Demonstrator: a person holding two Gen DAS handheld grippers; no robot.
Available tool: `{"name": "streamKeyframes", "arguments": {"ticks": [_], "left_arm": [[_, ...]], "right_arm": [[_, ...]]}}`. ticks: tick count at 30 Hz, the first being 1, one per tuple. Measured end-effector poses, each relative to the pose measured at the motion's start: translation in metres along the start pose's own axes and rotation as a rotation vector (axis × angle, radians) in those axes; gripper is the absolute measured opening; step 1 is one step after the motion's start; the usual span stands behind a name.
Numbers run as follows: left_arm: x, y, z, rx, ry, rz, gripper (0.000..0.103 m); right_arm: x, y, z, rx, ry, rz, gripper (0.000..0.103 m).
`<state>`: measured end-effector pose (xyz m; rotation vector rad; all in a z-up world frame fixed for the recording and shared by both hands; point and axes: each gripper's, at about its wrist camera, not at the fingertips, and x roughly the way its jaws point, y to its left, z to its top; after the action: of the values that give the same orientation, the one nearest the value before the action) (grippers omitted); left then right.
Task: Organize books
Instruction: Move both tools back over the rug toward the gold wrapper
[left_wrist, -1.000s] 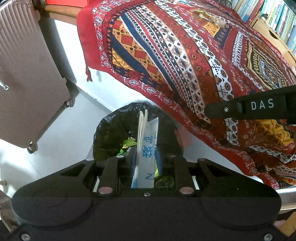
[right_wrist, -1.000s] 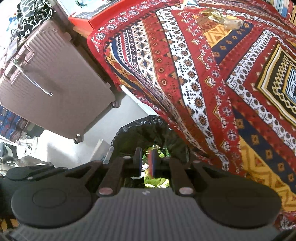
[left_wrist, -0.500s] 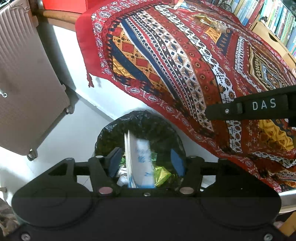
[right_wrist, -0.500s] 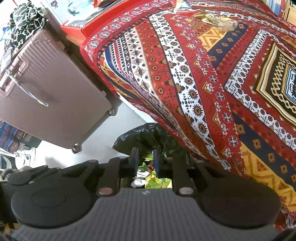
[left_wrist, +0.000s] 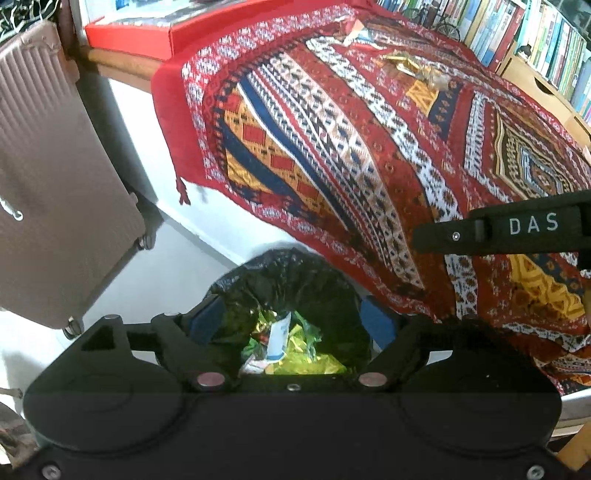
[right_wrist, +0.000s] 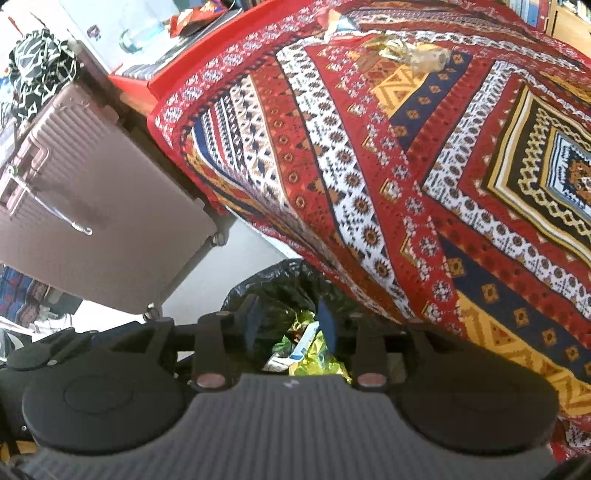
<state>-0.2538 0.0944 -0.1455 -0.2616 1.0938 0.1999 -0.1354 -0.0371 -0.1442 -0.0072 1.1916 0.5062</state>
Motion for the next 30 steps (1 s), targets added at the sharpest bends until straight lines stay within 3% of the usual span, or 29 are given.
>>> {"name": "streamKeyframes", "arguments": {"ticks": [13,22,30], "left_arm": [[-0.03,-0.012,0.059,0.026,-0.104,0.011,0.087],[-0.04,-0.031,0.128,0.084,-0.202,0.023,0.09],[-0.017,-0.055,0.198,0.082,-0.23,0.011,0.09]], "right_arm": [[-0.047,-0.019,0.046,0.032,-0.126,-0.013,0.069],[-0.075,-0.05,0.097,0.06,-0.243,-0.07,0.076],[-0.075,-0.078,0.139,0.051,-0.282,-0.144,0.076]]}}
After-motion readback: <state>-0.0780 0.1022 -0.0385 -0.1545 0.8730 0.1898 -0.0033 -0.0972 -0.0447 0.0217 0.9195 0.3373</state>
